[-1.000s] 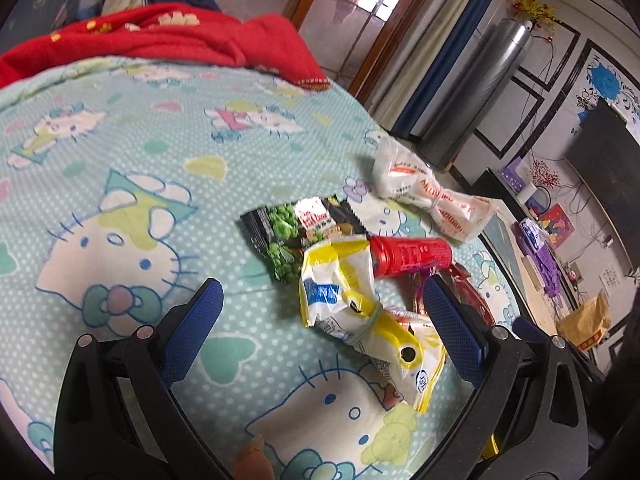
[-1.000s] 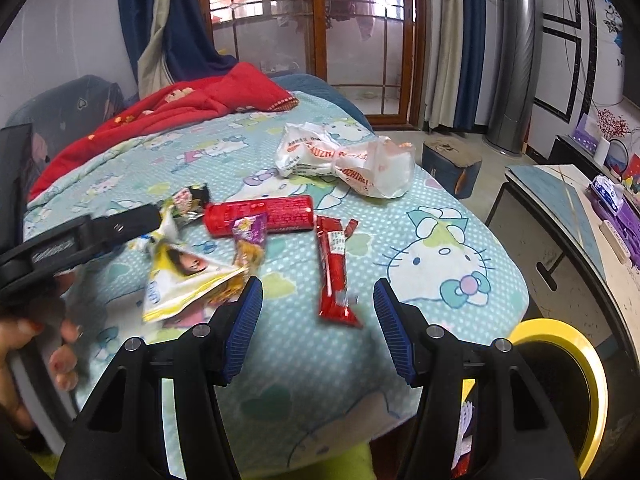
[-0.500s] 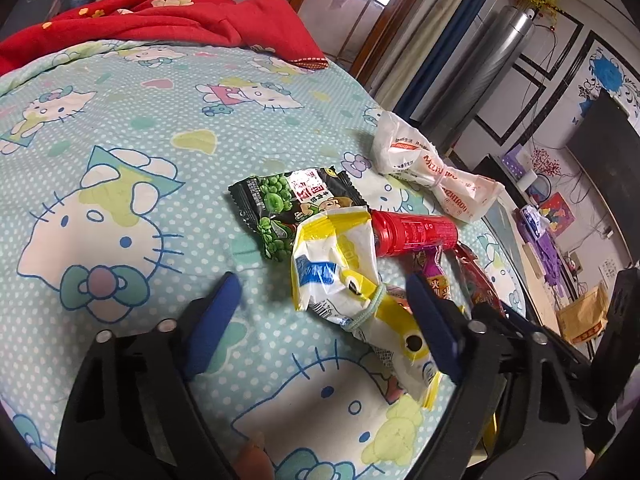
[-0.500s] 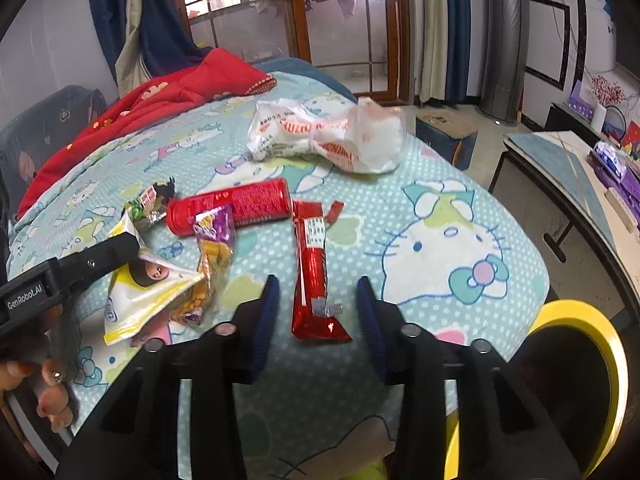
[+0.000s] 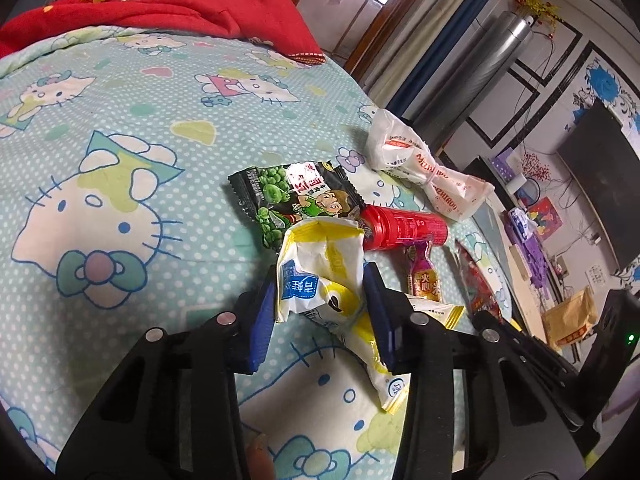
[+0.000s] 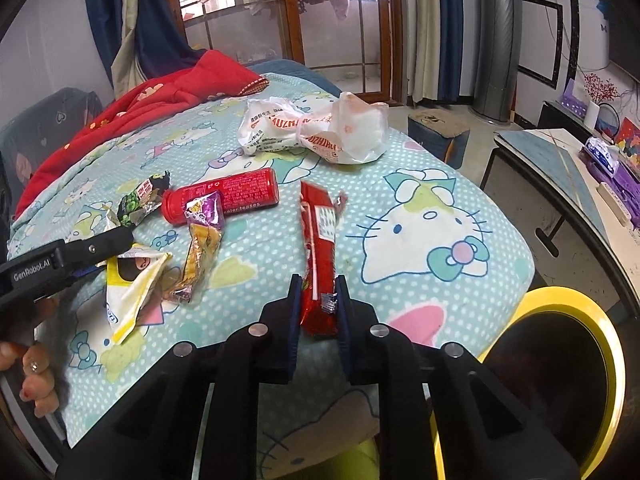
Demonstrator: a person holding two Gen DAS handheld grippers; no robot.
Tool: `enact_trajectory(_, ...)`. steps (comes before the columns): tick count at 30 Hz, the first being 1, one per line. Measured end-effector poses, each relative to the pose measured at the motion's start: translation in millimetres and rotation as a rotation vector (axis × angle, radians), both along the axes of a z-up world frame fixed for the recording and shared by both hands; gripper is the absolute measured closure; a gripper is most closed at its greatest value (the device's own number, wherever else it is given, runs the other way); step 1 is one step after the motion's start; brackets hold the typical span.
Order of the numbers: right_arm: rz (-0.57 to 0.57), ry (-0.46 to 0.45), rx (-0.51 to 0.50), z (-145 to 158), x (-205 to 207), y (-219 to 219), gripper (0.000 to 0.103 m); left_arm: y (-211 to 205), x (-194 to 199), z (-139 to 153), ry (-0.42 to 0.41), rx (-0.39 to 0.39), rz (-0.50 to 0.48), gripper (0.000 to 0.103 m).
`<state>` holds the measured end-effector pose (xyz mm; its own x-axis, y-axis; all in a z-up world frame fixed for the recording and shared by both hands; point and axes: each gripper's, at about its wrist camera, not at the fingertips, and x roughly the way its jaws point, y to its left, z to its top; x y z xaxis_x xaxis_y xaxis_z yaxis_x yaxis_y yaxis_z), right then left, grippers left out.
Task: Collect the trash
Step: 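Close the left tool on the yellow-white snack bag while the right tool grasps the red candy wrapper, then carry the yellow-white bag in the left tool while the right tool carries the red wrapper to the bin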
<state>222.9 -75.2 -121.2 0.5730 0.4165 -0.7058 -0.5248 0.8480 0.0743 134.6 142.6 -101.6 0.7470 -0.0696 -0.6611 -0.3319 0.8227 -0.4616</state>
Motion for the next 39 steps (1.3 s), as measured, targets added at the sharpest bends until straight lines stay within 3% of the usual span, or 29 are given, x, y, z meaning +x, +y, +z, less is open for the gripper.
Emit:
enact_trajectory(3,-0.001,-0.002,0.003,1,-3,-3,0.089,1,-7,5,-0.034,-0.033,0.004,0.071)
enact_trajectory(8,0.003,-0.009,0.009,3,-7,-3,0.089,-2,-13,16,-0.069,-0.02,0.001,0.072)
enact_trajectory(17,0.018,-0.029,0.029,15,-13,-5,0.089,-8,-21,23,-0.074,-0.044,-0.019,0.072)
enact_trajectory(27,-0.008,-0.056,0.053,29,-14,-21,0.089,-41,-26,38,-0.119,0.023,-0.108,0.072)
enact_trajectory(39,-0.093,-0.095,0.059,42,-17,-72,0.089,-80,-29,51,-0.166,0.107,-0.211,0.072)
